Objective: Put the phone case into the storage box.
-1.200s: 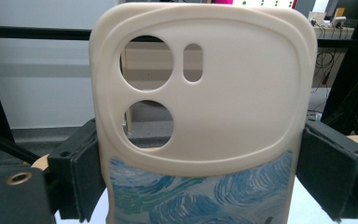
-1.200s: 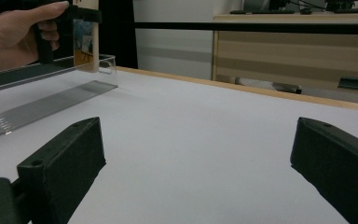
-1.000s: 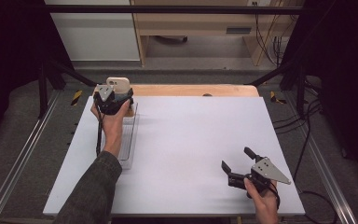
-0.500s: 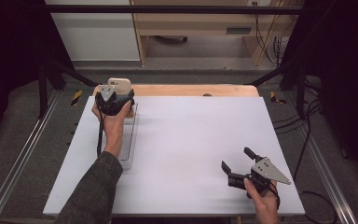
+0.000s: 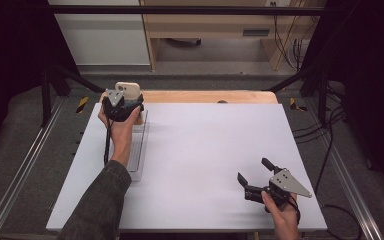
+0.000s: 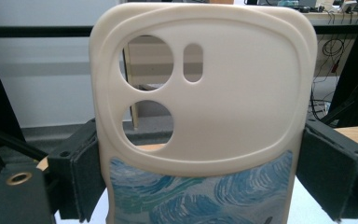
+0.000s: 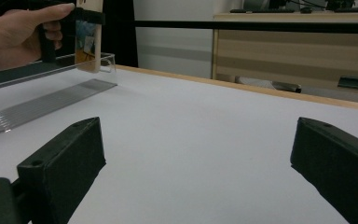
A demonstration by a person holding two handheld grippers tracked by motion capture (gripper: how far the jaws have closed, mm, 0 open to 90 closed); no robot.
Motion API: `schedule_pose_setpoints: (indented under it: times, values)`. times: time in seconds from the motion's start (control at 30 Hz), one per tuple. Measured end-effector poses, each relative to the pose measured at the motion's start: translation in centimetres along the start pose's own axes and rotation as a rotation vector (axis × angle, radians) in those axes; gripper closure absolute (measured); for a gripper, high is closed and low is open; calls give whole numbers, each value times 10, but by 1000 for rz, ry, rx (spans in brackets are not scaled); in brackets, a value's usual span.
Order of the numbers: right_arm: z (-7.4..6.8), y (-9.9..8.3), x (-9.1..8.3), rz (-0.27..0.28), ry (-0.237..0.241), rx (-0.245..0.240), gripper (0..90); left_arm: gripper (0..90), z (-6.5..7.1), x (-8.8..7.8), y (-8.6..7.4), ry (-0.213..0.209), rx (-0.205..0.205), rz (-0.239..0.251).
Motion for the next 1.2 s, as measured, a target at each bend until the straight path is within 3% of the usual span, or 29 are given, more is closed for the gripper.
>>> schedule_pose_setpoints:
  times: [0.1, 0.17, 0.3, 0.6, 1.2]
  values:
    - [0, 0, 0, 3, 0, 0, 28, 114, 2, 1, -1, -8, -1, -2]
    - [-1, 0, 0, 2, 1, -1, 28, 115, 2, 1, -1, -12, -25, 6]
    - [-1, 0, 0, 1, 1, 1, 28, 115, 0, 3, -3, 5, -15, -7]
    - [-1, 0, 1, -1, 2, 2, 28, 114, 0, 4, -6, 3, 17, -26]
    - [-1, 0, 0, 1, -1, 1, 28, 114, 3, 6, -8, 3, 3, -34]
Point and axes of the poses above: each handheld gripper's, and its own axes: x roughly forward along the jaws, y roughly out of its top, z roughly to its right, the point moved 2 cm from there along x, roughly forward along the jaws, and after that the axes turned 12 degrees about -y, right-handed, at the moved point
